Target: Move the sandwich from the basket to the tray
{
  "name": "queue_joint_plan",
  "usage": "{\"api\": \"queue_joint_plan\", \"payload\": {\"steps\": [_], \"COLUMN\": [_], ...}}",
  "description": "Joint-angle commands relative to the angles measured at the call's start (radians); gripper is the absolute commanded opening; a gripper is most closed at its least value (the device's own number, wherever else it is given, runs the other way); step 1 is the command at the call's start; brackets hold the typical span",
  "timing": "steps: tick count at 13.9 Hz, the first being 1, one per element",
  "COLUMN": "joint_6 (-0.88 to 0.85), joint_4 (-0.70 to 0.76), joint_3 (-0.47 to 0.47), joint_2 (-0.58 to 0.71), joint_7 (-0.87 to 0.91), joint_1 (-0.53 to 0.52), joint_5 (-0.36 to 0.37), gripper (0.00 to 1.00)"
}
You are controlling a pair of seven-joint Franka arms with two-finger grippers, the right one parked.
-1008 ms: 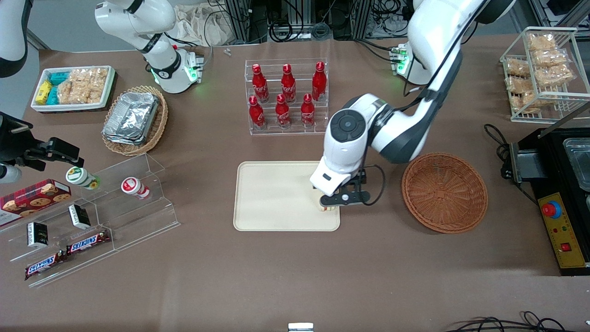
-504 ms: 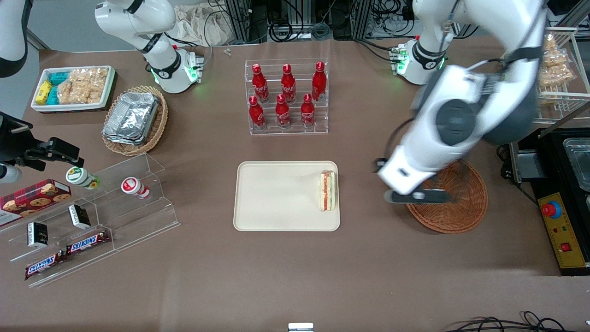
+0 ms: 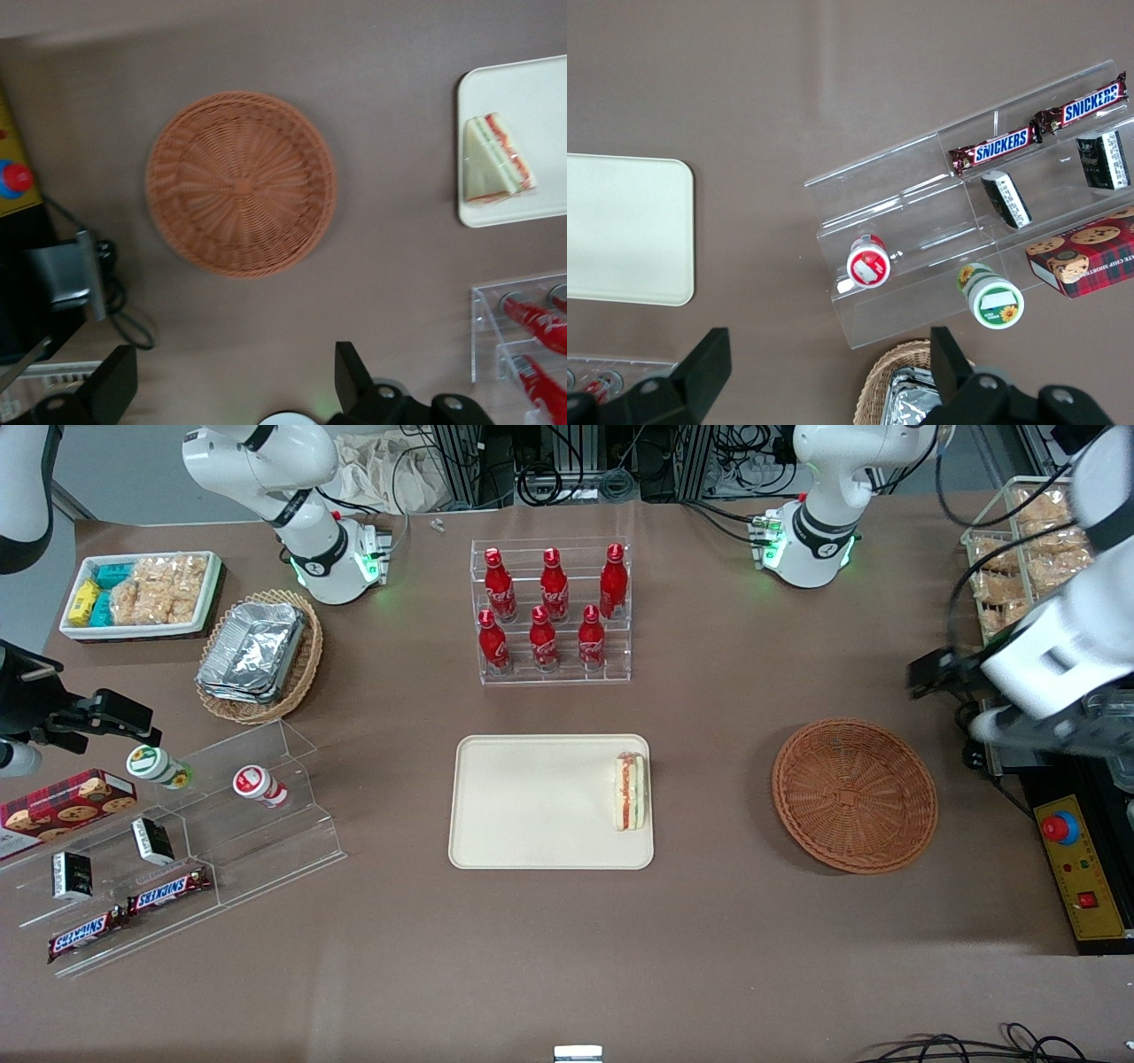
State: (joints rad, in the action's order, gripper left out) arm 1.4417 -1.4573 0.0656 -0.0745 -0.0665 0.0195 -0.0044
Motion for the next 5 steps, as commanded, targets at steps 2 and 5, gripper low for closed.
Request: {"api": "queue_joint_plan", "payload": {"steps": [2, 5], "joint_6": [0.046, 0.045], "joint_4": [-0.152, -0.121], "joint_3": [-0.059, -0.056], "joint_2": [0.136, 0.113], "joint_7": [-0.036, -0.024], "joint_1": [0.013, 0.013], "joint_5": [-0.006, -0.003], "gripper": [1.0, 1.0]}}
